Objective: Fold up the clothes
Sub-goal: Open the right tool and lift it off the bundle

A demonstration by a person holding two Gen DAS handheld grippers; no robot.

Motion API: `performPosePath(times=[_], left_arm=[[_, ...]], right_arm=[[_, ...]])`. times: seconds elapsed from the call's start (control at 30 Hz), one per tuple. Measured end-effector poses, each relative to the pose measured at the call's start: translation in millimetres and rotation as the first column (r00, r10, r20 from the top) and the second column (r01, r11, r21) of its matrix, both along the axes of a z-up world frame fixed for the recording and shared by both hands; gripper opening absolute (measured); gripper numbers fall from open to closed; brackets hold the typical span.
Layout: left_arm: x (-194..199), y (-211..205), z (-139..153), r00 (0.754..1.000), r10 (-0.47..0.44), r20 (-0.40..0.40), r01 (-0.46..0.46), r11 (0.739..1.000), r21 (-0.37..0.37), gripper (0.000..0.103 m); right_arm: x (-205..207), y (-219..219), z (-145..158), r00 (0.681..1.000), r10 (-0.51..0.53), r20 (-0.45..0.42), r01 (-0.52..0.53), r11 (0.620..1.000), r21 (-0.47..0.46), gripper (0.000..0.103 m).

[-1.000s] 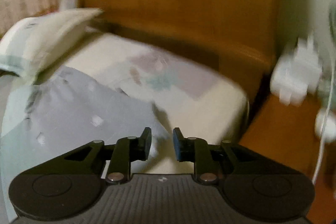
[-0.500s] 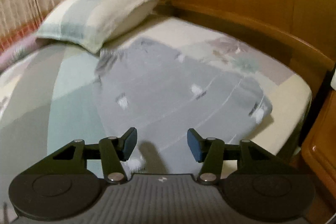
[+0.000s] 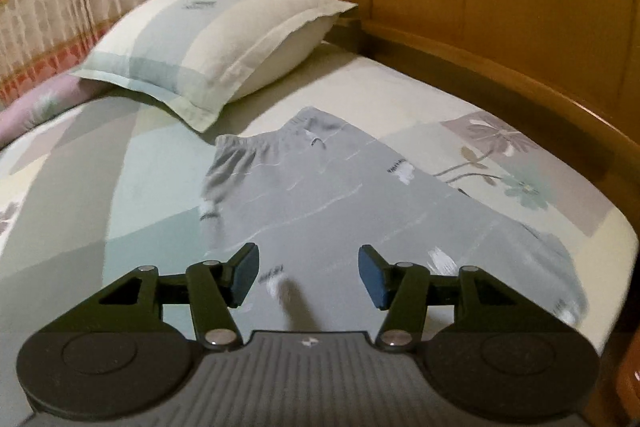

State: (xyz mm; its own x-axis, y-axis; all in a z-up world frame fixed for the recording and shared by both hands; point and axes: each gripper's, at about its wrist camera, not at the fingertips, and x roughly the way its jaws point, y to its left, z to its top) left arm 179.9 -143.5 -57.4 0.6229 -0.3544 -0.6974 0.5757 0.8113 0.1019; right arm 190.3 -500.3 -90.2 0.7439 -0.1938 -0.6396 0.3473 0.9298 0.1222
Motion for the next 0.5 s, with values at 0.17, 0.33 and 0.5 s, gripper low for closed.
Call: performPosePath(times=[0.17, 0.33, 0.5], left_arm=[[1.8, 0.6, -1.7, 1.0, -0.012, -0.012, 0.012, 1.0, 0.014, 0.096], [21.0, -9.1, 4.3, 0.995, -0.047, -0.083, 0.043, 0.998, -0.055, 0.096], [50.1, -39.0, 23.0, 0.989, -0.082, -0.12, 0.06, 0.982, -0.181, 0.096]], right_arm=[[11.0, 1.0, -13.8, 0.998, 0.017, -0.062, -0.015, 0.999, 0.029, 0.071], [-16.2, 7.6, -5.4, 0.999, 0.042, -0.018, -0.041, 0.998, 0.054, 0.07], [-52.2, 7.8, 7.1, 0.998, 0.035, 0.054, -0.037, 0.999, 0.035, 0.07]])
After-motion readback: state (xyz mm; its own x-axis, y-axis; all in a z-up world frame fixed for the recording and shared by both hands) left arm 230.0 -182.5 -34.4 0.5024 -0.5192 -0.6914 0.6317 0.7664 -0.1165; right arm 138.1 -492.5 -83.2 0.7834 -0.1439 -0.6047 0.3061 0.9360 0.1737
